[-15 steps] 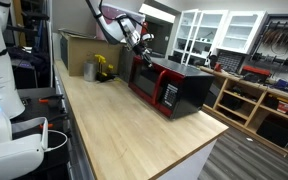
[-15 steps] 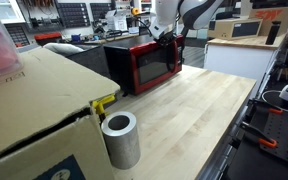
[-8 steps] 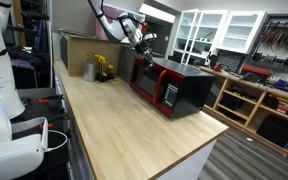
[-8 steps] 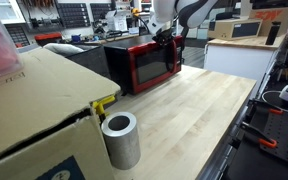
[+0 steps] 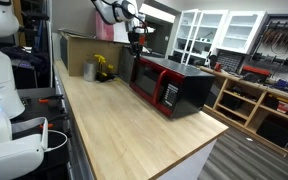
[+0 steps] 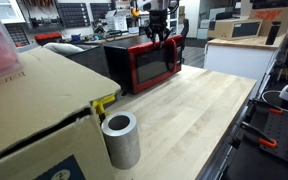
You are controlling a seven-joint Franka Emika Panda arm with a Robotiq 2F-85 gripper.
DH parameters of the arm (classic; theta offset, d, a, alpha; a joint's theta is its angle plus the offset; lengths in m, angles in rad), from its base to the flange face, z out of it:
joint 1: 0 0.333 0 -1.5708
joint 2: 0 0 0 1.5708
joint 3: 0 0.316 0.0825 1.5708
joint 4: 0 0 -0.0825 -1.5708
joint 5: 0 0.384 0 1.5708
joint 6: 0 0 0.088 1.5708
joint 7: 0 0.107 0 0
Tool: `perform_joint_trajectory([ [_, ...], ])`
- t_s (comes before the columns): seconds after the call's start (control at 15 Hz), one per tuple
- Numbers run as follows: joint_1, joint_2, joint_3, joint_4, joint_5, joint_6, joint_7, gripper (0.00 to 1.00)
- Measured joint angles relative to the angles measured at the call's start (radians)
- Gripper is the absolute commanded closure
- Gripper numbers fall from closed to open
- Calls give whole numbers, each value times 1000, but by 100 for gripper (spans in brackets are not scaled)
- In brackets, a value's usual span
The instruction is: Close the microwave door
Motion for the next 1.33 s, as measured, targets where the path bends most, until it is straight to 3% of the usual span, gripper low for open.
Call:
perform_joint_trajectory([
  [0.07,-38,-21,55,14,78,-47,1,27],
  [0.2,-59,-86,92,51,237,-141,27,12],
  [0.33,53,-165,-22,84,369,-213,81,1],
  [0.47,200,-233,-167,98,422,-262,179,0],
  [0.67,363,-290,-306,86,408,-277,376,0],
  [0.87,457,-308,-369,47,346,-270,596,0],
  [1.33,519,-310,-441,-4,258,-283,1015,0],
])
